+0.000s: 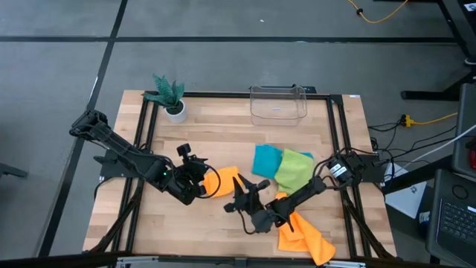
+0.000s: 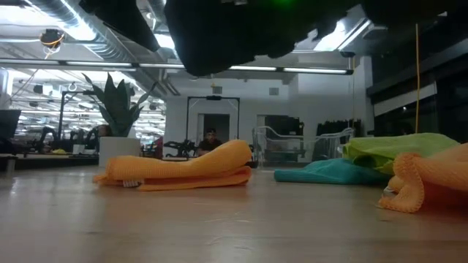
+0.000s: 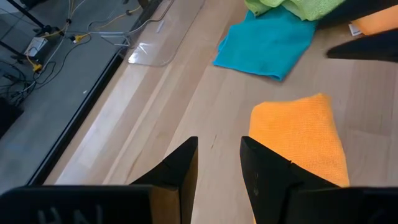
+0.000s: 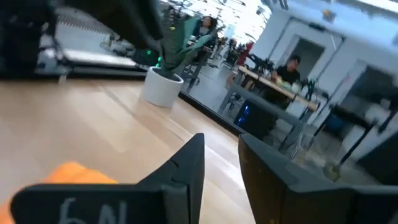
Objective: Fold microfiber towels
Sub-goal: Put the folded orange microfiber towel into the transparent bin
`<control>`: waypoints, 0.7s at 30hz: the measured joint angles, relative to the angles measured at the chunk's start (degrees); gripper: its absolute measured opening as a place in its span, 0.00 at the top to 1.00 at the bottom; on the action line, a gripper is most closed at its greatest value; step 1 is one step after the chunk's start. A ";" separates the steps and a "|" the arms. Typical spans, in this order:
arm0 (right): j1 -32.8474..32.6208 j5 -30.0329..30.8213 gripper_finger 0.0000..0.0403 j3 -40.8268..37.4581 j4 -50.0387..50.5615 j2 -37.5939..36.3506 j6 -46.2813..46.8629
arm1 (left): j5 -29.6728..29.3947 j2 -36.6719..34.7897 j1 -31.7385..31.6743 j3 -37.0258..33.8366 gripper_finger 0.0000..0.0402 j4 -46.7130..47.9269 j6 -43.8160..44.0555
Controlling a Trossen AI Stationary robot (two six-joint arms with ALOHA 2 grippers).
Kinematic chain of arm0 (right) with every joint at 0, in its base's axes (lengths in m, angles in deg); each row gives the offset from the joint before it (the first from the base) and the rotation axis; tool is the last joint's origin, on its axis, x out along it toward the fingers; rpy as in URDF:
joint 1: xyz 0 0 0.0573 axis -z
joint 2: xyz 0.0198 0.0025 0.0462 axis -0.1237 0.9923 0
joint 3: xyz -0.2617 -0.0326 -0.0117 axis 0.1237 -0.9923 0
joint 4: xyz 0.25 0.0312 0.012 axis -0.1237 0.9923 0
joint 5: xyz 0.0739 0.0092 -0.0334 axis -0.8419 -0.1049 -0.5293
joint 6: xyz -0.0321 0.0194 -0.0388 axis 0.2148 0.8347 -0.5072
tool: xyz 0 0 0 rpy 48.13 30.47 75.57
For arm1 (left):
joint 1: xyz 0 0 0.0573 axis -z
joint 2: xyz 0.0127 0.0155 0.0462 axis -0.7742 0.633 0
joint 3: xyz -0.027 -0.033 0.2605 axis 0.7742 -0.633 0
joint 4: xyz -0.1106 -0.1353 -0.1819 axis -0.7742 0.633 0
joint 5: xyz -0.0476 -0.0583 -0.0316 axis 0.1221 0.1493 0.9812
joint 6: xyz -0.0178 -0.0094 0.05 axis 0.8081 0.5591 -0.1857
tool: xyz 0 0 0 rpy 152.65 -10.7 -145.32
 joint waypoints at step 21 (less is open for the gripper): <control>6.94 -24.55 0.81 0.16 24.22 -11.56 4.04 | 0.02 0.00 0.01 0.00 0.72 0.02 0.22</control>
